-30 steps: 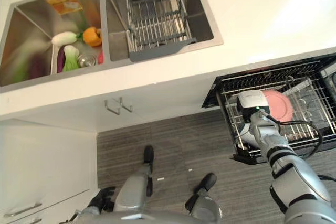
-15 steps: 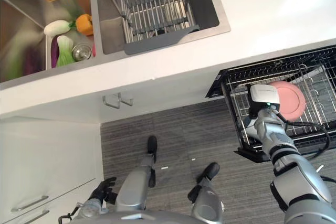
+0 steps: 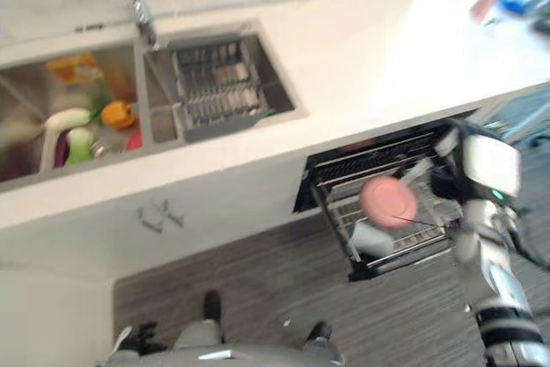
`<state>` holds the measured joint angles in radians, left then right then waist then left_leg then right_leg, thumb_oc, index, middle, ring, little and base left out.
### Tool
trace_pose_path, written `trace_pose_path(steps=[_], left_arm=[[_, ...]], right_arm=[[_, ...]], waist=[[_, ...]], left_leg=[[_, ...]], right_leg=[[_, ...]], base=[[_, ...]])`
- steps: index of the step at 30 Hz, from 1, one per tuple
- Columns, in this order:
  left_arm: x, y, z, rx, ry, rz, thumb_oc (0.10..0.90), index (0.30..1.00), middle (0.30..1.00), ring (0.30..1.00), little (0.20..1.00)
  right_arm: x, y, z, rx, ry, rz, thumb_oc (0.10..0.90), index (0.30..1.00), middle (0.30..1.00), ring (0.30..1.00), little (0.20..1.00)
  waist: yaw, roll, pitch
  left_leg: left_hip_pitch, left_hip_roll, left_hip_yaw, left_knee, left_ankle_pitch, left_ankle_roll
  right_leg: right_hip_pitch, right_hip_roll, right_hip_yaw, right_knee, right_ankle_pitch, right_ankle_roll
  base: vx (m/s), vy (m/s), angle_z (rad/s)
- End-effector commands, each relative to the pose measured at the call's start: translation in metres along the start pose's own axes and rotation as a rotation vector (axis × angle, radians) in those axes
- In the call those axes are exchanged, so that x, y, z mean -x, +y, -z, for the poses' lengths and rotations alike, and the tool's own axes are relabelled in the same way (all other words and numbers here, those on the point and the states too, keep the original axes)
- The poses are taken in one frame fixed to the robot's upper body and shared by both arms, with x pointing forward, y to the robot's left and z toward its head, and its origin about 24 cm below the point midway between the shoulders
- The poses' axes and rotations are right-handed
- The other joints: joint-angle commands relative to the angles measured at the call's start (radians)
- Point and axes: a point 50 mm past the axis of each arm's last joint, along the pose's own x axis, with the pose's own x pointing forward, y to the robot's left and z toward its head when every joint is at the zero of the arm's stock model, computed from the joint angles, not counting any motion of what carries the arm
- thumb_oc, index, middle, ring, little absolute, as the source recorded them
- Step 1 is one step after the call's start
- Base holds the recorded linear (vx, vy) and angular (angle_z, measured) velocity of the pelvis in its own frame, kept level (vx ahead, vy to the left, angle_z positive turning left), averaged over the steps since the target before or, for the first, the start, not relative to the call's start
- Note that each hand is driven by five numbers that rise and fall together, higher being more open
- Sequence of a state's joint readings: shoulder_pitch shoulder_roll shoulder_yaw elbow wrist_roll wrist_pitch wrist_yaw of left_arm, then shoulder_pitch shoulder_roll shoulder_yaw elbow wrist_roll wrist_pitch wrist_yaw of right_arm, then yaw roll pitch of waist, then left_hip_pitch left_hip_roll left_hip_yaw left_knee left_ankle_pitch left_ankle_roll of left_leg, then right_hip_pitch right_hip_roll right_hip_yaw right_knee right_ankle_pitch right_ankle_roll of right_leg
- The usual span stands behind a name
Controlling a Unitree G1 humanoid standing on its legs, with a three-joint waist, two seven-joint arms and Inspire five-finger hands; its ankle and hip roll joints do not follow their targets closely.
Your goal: Place the dishes in the dishwasher.
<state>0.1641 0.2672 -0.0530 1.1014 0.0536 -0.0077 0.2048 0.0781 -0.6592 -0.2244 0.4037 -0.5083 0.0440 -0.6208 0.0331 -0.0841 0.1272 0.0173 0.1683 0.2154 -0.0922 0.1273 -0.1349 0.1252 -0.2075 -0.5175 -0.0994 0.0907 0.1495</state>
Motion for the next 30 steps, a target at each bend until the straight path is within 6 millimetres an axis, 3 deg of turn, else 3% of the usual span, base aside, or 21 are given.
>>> trace_pose_path(steps=[1, 2, 5, 8, 10, 14, 16, 20, 21, 24, 25, 28, 29, 30], left_arm=[[0.000, -0.016, -0.010, -0.059, -0.022, 0.022, 0.800, 0.900, 0.900, 0.900, 0.900], [0.002, -0.021, -0.008, -0.056, -0.024, 0.041, 0.800, 0.900, 0.900, 0.900, 0.900], [0.003, -0.026, -0.007, -0.055, -0.025, 0.065, 0.800, 0.900, 0.900, 0.900, 0.900], [0.004, -0.029, -0.007, -0.054, -0.024, 0.074, 0.800, 0.900, 0.900, 0.900, 0.900], [0.004, -0.029, -0.004, -0.054, -0.010, 0.077, 0.800, 0.900, 0.900, 0.900, 0.900], [0.004, -0.027, -0.005, -0.048, -0.016, 0.067, 0.800, 0.900, 0.900, 0.900, 0.900], [0.003, -0.023, -0.008, -0.038, -0.032, 0.049, 0.800, 0.900, 0.900, 0.900, 0.900], [0.003, -0.023, -0.010, -0.006, -0.042, 0.034, 0.800, 0.900, 0.900, 0.900, 0.900], [0.002, -0.020, -0.010, 0.016, -0.039, 0.019, 0.800, 0.900, 0.900, 0.900, 0.900], [0.001, -0.018, -0.015, 0.022, -0.065, 0.007, 0.800, 0.900, 0.900, 0.900, 0.900], [0.001, -0.018, -0.016, 0.024, -0.066, 0.008, 0.800, 0.900, 0.900, 0.900, 0.900], [0.001, -0.016, -0.017, 0.016, -0.078, 0.007, 0.800, 0.900, 0.900, 0.900, 0.900], [0.001, -0.015, -0.016, 0.006, -0.078, 0.008, 0.800, 0.900, 0.900, 0.900, 0.900], [0.001, -0.015, -0.016, 0.007, -0.079, 0.009, 0.800, 0.900, 0.900, 0.900, 0.900]], right_arm=[[-0.016, -0.014, 0.014, 0.042, 0.066, 0.072, 0.635, 0.653, 0.653, 0.653, 0.653], [0.009, 0.002, 0.044, 0.053, 0.204, -0.008, 0.400, 0.300, 0.300, 0.300, 0.300], [0.032, 0.021, 0.061, 0.100, 0.269, -0.119, 0.400, 0.300, 0.300, 0.300, 0.300], [0.043, 0.037, 0.057, 0.078, 0.278, -0.192, 0.400, 0.300, 0.300, 0.300, 0.300], [0.051, 0.059, 0.038, 0.018, 0.247, -0.281, 0.400, 0.300, 0.300, 0.300, 0.300], [0.047, 0.072, 0.015, 0.012, 0.157, -0.342, 0.400, 0.300, 0.300, 0.300, 0.300], [0.032, 0.084, -0.020, 0.025, 0.012, -0.394, 0.400, 0.300, 0.300, 0.300, 0.300], [0.004, 0.082, -0.056, 0.010, -0.085, -0.354, 0.400, 0.300, 0.300, 0.300, 0.300], [-0.020, 0.069, -0.073, 0.047, -0.158, -0.291, 0.400, 0.300, 0.300, 0.300, 0.300], [-0.057, 0.043, -0.087, 0.070, -0.179, -0.171, 0.400, 0.300, 0.300, 0.300, 0.300], [-0.058, 0.042, -0.088, 0.070, -0.180, -0.169, 0.400, 0.300, 0.300, 0.300, 0.300], [-0.086, 0.015, -0.097, 0.083, -0.192, -0.076, 0.400, 0.300, 0.300, 0.300, 0.300], [-0.101, -0.004, -0.102, 0.107, -0.210, -0.016, 0.400, 0.300, 0.300, 0.300, 0.300], [-0.102, -0.005, -0.103, 0.107, -0.211, -0.014, 0.400, 0.300, 0.300, 0.300, 0.300]], waist=[[0.005, 0.091, 0.013], [-0.008, 0.091, 0.007], [-0.021, 0.091, 0.012], [-0.022, 0.092, 0.021], [-0.017, 0.095, 0.036], [-0.001, 0.101, 0.062], [0.031, 0.116, 0.108], [0.082, 0.149, 0.155], [0.114, 0.165, 0.176], [0.147, 0.185, 0.196], [0.145, 0.187, 0.196], [0.171, 0.198, 0.211], [0.187, 0.197, 0.221], [0.186, 0.198, 0.221]], left_leg=[[0.068, 0.021, 0.015, 0.019, -0.142, 0.010], [0.074, 0.024, 0.023, 0.016, -0.141, 0.010], [0.073, 0.027, 0.030, 0.011, -0.135, 0.008], [0.064, 0.030, 0.026, 0.009, -0.129, 0.006], [0.048, 0.035, 0.017, 0.006, -0.118, 0.001], [0.025, 0.035, 0.002, 0.007, -0.107, -0.002], [-0.022, 0.033, -0.032, 0.012, -0.087, -0.007], [-0.074, 0.031, -0.092, 0.016, -0.076, -0.019], [-0.104, 0.032, -0.115, 0.016, -0.060, -0.025], [-0.155, 0.027, -0.149, 0.015, -0.037, -0.034], [-0.157, 0.027, -0.151, 0.015, -0.036, -0.034], [-0.198, 0.024, -0.176, 0.013, -0.019, -0.041], [-0.220, 0.023, -0.189, 0.011, -0.011, -0.044], [-0.221, 0.023, -0.190, 0.011, -0.010, -0.044]], right_leg=[[-0.051, -0.024, 0.033, 0.019, -0.064, 0.029], [-0.050, -0.018, 0.034, 0.018, -0.064, 0.028], [-0.051, -0.011, 0.035, 0.018, -0.062, 0.026], [-0.057, -0.010, 0.035, 0.018, -0.060, 0.026], [-0.067, -0.008, 0.030, 0.016, -0.060, 0.025], [-0.079, -0.006, 0.022, 0.017, -0.059, 0.024], [-0.102, -0.008, 0.002, 0.018, -0.056, 0.022], [-0.120, -0.010, -0.016, 0.019, -0.072, 0.029], [-0.127, -0.015, -0.041, 0.020, -0.072, 0.029], [-0.142, -0.025, -0.079, 0.022, -0.064, 0.033], [-0.144, -0.024, -0.080, 0.022, -0.064, 0.033], [-0.160, -0.031, -0.108, 0.023, -0.058, 0.038], [-0.172, -0.034, -0.117, 0.023, -0.051, 0.042], [-0.174, -0.034, -0.118, 0.023, -0.051, 0.042]], base=[[0.03, -0.028, -0.45], [0.03, -0.023, -0.43], [0.02, -0.020, -0.14], [-0.01, -0.032, -0.13], [-0.01, -0.031, -0.13], [-0.08, -0.017, 0.07], [-0.15, -0.030, 0.23], [-0.07, -0.043, 0.53], [-0.03, -0.077, 0.78], [-0.07, -0.032, 0.48], [-0.03, -0.012, 0.37], [-0.04, -0.013, 0.37], [-0.03, -0.011, 0.41], [-0.04, -0.004, 0.30]])
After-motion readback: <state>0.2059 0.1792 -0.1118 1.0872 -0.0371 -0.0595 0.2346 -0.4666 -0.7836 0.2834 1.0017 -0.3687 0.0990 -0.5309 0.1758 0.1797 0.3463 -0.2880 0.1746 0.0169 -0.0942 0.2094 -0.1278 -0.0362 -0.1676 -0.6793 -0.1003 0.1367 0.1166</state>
